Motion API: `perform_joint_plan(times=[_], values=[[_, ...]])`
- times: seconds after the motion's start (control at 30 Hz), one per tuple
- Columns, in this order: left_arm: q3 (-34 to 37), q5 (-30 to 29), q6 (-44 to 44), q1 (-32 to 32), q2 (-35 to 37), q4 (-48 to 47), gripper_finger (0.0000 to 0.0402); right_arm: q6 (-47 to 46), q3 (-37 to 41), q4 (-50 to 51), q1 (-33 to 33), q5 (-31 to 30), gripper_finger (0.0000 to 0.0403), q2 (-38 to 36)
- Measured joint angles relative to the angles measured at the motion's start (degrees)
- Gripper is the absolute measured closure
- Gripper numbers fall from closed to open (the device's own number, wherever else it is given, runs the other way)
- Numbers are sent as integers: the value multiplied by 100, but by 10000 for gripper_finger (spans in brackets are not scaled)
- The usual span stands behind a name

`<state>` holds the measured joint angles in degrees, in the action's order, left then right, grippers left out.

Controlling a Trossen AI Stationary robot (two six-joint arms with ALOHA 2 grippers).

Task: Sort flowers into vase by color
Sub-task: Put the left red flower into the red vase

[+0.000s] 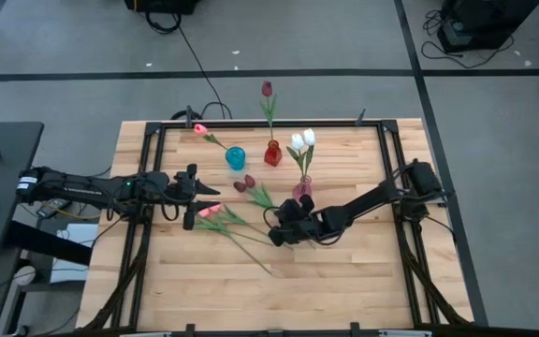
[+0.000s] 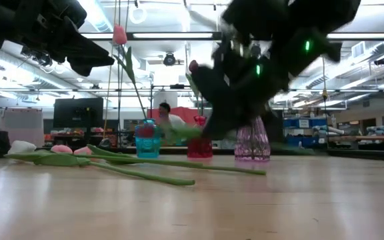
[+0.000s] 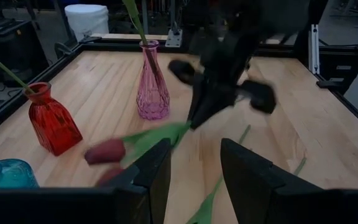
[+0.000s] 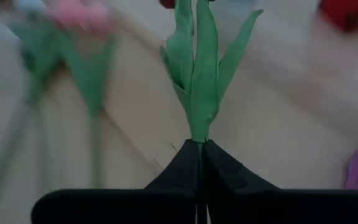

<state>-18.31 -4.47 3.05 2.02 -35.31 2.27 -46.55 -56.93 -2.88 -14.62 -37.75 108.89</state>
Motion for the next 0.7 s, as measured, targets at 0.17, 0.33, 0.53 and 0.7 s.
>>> perform_joint_plan(times=[0.17, 0.33, 0.53, 0.7], values=[[0, 0, 28, 0, -1, 42, 255, 715, -28, -386, -254, -802, 392, -533], [0, 95, 252, 0, -86, 338, 255, 1932, -30, -1604, -536, -1573, 392, -797], [2, 721, 622, 152, -678, 1363, 255, 3818, -35, -3852, -622, -1426, 392, -655], [1, 828, 647, 526, -1662, 2513, 255, 4394, -35, -4789, -445, -756, 392, -585]])
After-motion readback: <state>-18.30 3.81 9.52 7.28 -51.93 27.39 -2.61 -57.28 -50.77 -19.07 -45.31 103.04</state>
